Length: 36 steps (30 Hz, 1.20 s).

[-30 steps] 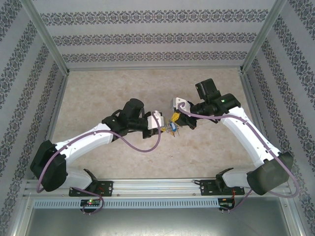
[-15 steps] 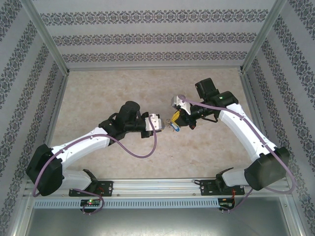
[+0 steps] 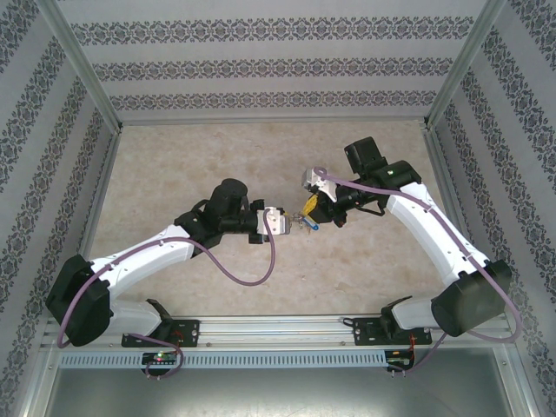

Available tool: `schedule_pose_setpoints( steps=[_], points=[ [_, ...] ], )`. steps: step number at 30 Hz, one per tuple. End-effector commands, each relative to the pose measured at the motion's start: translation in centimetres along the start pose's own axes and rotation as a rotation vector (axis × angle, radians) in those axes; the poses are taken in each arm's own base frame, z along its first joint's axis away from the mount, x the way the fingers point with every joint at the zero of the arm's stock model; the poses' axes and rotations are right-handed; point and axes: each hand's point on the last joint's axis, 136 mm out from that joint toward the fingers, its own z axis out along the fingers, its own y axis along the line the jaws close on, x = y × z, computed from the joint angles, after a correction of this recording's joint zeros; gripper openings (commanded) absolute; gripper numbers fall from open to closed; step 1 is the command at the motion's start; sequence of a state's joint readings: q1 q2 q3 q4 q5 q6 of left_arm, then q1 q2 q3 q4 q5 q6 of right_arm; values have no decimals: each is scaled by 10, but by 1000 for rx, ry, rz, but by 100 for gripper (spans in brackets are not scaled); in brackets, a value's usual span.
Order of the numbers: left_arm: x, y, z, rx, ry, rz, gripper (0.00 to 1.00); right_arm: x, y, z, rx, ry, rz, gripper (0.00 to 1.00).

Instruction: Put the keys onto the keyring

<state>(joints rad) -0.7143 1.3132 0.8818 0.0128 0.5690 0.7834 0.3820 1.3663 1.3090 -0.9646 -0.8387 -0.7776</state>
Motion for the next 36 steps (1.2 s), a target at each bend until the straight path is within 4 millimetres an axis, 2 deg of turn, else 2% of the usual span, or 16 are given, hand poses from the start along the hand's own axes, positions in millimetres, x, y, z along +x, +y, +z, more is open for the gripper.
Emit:
schedule_pose_setpoints(
  steps=[1,14,20,24,30,36],
  points=[
    [-37,7,-9,-11,-95,108,0,-9,3,-7,22,-7,-86,12],
    [-44,-3,-1,26,-104,154,0,-6,9,4,38,95,-296,15],
    [-48,2,0,1,-116,156,0,-1,14,7,3,126,-296,23],
    [-48,3,0,-10,-120,154,0,0,14,5,13,131,-295,23],
    [-50,5,-1,-23,-129,158,0,-6,7,-9,91,108,-295,24],
    [-50,9,-1,-46,-134,157,0,-12,8,-27,142,62,-307,27]
  ],
)
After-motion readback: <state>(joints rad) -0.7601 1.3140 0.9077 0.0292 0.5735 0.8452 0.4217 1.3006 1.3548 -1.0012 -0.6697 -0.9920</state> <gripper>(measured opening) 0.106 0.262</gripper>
